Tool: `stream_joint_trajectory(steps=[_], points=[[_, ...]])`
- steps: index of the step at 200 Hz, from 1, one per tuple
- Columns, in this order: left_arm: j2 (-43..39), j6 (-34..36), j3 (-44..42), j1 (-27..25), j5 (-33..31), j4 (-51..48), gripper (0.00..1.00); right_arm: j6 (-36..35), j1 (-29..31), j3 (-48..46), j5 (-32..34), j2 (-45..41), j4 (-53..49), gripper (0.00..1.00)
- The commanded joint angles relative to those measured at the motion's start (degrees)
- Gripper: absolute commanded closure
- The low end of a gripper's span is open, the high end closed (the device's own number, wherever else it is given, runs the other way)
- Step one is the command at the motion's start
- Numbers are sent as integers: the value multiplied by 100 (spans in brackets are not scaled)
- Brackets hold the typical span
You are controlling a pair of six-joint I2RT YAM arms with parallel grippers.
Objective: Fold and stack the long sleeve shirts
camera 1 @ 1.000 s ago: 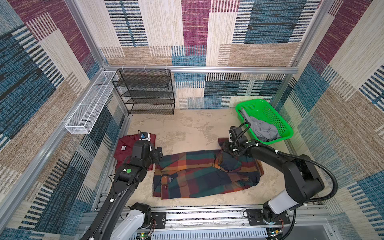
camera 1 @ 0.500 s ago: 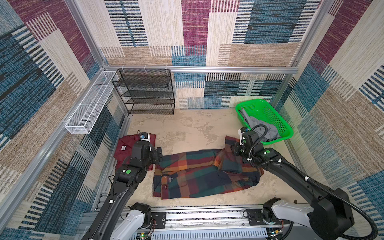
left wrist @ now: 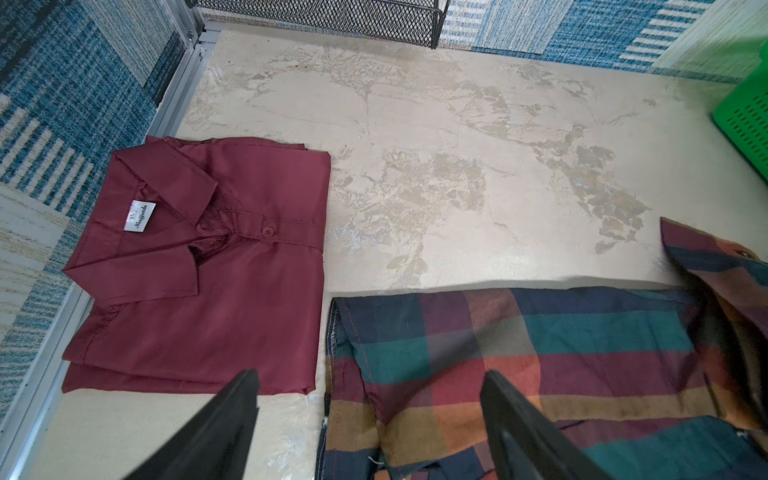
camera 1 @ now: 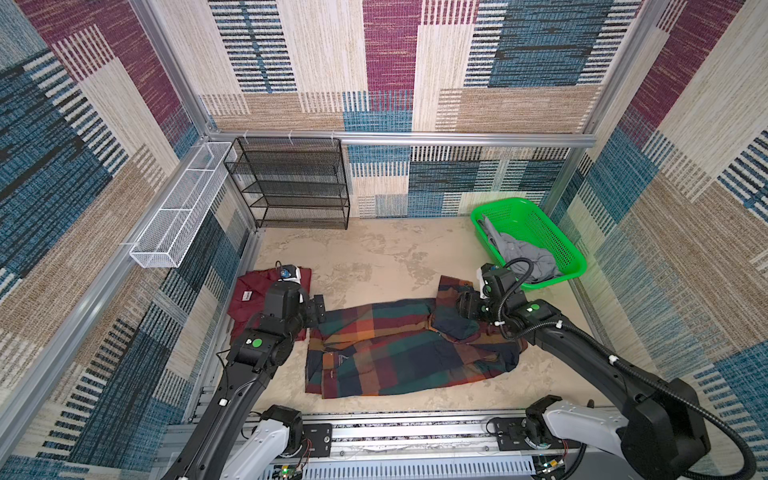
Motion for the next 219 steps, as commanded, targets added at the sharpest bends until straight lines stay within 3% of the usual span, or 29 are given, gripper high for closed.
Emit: stream_joint_trajectory(steps=[1, 28, 50, 63, 81, 97, 121, 143, 219], points=[[-15, 79, -5, 2, 38, 33, 13, -10, 306, 514, -16, 714, 404, 23], [-15, 88, -26, 0, 39, 23, 13, -127, 612, 967, 295, 1786, 268, 22], [-54, 80, -38, 0, 73, 12, 13, -107, 612, 768, 556, 2055, 321, 26], [-73, 79, -55, -6, 82, 20, 13, -94, 610, 655, 648, 2068, 363, 35], [-49, 71, -48, -3, 117, 56, 13, -41, 610, 623, 727, 1986, 306, 58], [-6, 70, -14, 0, 144, 40, 13, 115, 617, 526, 892, 1608, 222, 77], [-41, 68, -32, -5, 162, 34, 13, 446, 610, 278, 1163, 788, 0, 85], [-87, 53, -34, -6, 175, 56, 13, 893, 610, -94, 1367, 11, -269, 100], [-156, 17, -34, -2, 290, 61, 13, 2652, 637, -875, 1203, -2546, -1421, 100]])
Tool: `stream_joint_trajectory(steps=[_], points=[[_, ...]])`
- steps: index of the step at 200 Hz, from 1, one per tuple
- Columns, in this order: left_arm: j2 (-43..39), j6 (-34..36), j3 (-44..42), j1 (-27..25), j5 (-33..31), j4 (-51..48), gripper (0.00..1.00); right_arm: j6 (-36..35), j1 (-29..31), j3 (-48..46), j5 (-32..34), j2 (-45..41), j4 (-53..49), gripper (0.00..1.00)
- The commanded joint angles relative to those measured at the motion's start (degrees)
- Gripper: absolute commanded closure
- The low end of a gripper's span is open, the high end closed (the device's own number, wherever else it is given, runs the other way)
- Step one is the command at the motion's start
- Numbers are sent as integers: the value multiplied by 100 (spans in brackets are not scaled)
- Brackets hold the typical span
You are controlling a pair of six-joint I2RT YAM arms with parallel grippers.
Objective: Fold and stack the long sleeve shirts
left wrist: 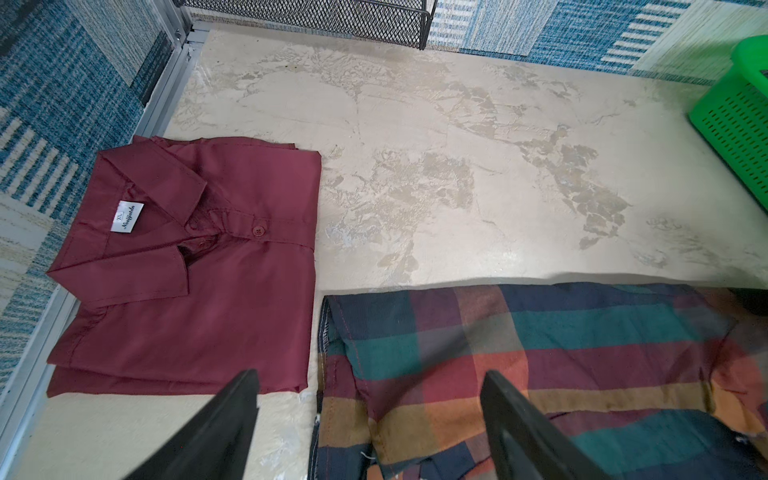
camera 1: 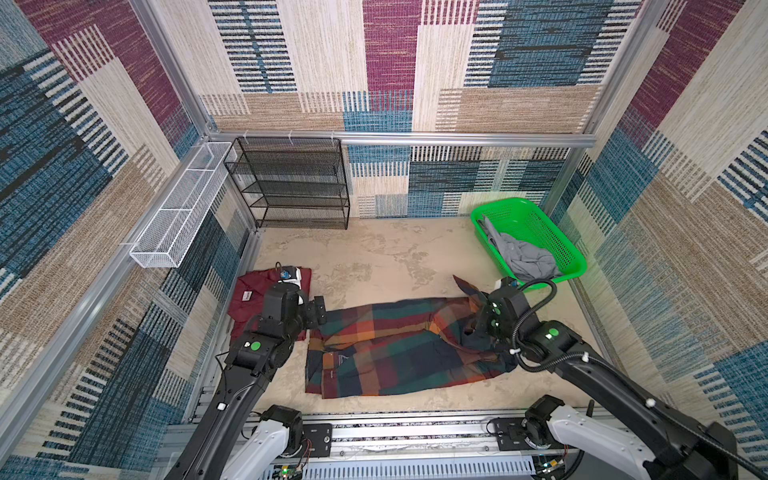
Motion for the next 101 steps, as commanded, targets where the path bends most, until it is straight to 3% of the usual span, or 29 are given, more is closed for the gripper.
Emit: stream_joint_trajectory(steps=[1, 23, 49, 71, 101], points=[[-27, 17, 0, 1, 126, 76, 13, 775, 3, -157, -44, -511, -503, 100], [-54, 9, 3, 0, 169, 69, 13, 937, 3, -381, -504, -690, -793, 89], [-82, 9, 1, -3, 213, 77, 13, 965, 3, -592, -779, -838, -1035, 58], [-108, 17, -8, -4, 216, 85, 13, 917, 12, -414, -467, -1108, -1322, 35], [-103, 26, -7, -6, 237, 87, 13, 408, 11, 154, -69, -807, -1310, 33]])
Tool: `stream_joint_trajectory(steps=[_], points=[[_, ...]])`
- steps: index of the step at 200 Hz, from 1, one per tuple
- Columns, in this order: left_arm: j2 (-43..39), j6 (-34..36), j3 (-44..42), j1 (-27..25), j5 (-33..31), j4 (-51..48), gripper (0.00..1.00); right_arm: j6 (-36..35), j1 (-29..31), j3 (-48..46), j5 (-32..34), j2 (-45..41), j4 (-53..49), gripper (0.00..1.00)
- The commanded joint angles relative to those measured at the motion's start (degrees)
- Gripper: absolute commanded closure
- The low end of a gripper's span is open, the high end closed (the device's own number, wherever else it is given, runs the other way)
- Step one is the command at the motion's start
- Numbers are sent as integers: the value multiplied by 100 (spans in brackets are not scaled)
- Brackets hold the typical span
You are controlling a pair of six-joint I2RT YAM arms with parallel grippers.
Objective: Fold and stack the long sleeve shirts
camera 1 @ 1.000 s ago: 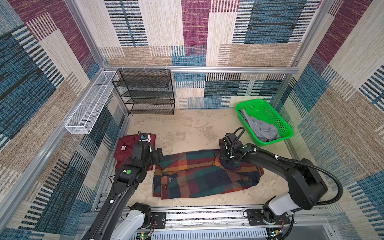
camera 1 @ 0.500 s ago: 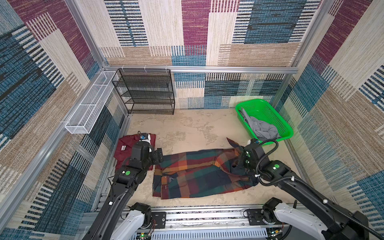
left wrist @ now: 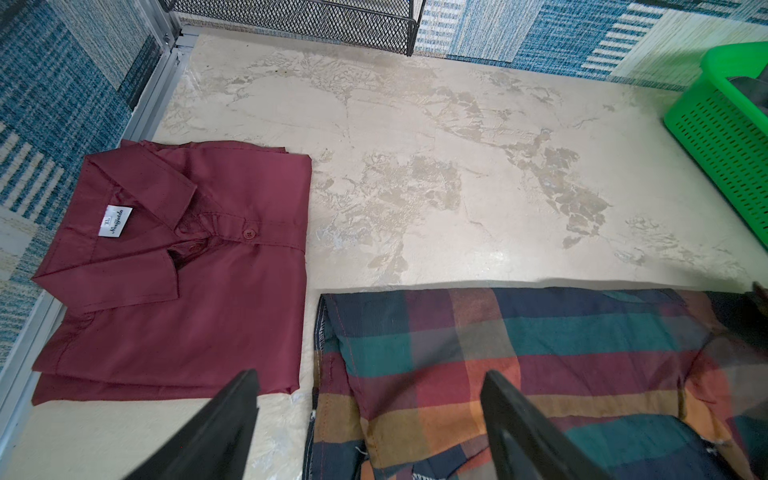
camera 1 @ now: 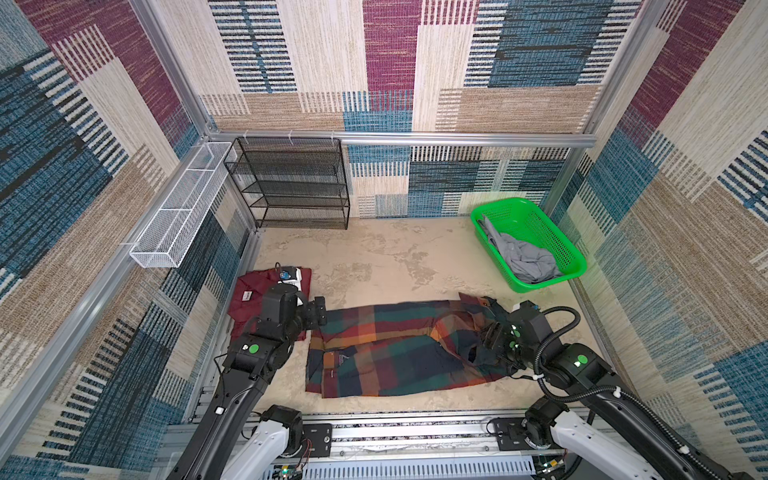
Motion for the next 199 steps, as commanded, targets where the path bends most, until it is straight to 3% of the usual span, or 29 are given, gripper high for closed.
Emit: stream_joint_trajectory(steps=[1, 31, 47, 65, 71, 90, 112, 130, 156, 179, 199], points=[[-5, 28, -6, -4, 100, 89, 13, -404, 7, 282, 306, 270, 22, 33], [-25, 46, -8, -4, 95, 80, 13, -549, 311, 60, -423, 831, 680, 34], [-30, 46, -16, -4, 85, 76, 13, -458, 783, 25, -333, 988, 937, 29], [30, 43, -11, -4, 126, 75, 13, -567, 904, 28, -209, 1387, 991, 29], [52, 46, -6, -4, 154, 67, 13, -624, 904, -11, -170, 1509, 1033, 36], [110, 46, 24, -4, 172, 49, 13, -696, 897, -17, 128, 1783, 1019, 74], [104, 46, 10, -4, 156, 31, 13, -720, 862, 335, 740, 1722, 798, 100], [90, 59, 4, -3, 137, 49, 13, -963, 506, 665, 945, 1685, 712, 100], [113, 72, 4, -4, 139, 38, 13, -1445, -512, 948, 409, 1732, 903, 100], [95, 72, -3, -4, 141, 32, 13, -1678, -908, 1106, 137, 1901, 1071, 100], [72, 90, -14, -4, 130, 31, 13, -1800, -1044, 1176, 156, 2124, 1104, 81]])
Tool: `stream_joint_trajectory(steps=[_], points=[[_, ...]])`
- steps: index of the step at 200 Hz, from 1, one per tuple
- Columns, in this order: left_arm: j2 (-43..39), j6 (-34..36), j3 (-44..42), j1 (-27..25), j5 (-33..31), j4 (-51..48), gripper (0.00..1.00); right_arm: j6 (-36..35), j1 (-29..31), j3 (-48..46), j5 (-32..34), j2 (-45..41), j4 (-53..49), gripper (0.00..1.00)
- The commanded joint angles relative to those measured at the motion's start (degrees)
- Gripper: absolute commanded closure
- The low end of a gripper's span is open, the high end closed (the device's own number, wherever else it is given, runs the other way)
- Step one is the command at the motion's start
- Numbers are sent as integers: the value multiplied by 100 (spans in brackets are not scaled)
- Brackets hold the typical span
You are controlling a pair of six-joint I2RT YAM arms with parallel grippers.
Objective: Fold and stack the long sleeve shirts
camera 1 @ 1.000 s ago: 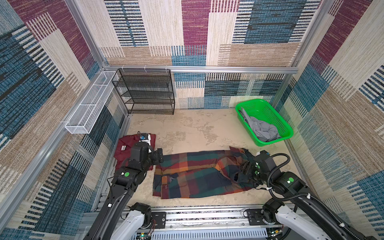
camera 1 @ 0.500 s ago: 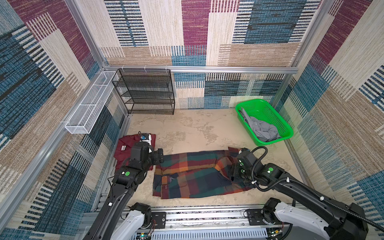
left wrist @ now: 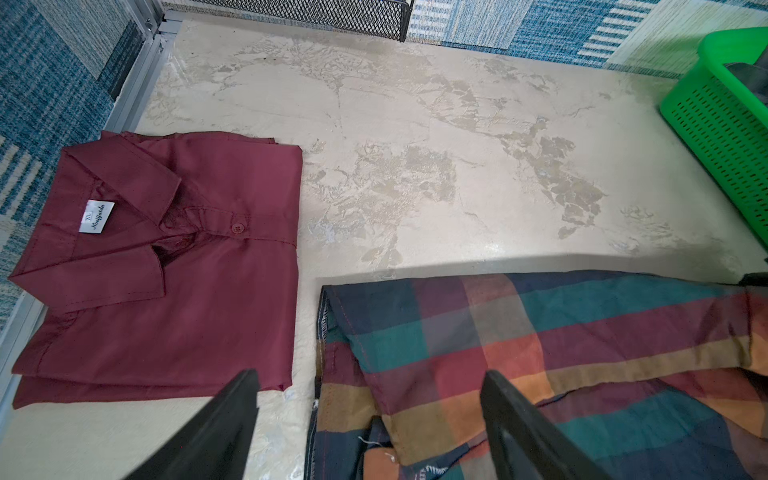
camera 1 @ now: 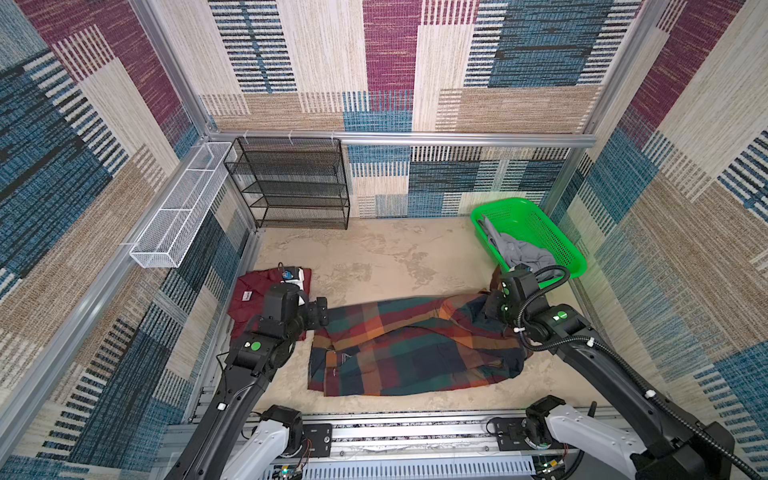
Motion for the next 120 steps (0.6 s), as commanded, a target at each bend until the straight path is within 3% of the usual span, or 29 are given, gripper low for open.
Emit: stream_joint_trajectory(steps=[1, 15, 37, 46, 98, 120], points=[[-29, 87, -6, 4, -13, 40, 13, -338, -139, 74, -100, 188, 270, 80], [-28, 99, -4, 11, -11, 45, 13, -444, -269, 52, -159, 284, 383, 72], [-20, 99, 1, 4, 4, 45, 13, -542, -356, 120, -385, 392, 474, 38], [-17, 102, 2, 4, 11, 39, 13, -553, -367, 167, -369, 411, 452, 32], [-34, 105, -2, 9, 15, 45, 13, -593, -949, 360, 204, 626, 161, 28], [-40, 105, -16, 9, 11, 49, 13, -636, -1367, 202, -27, 790, 448, 30]])
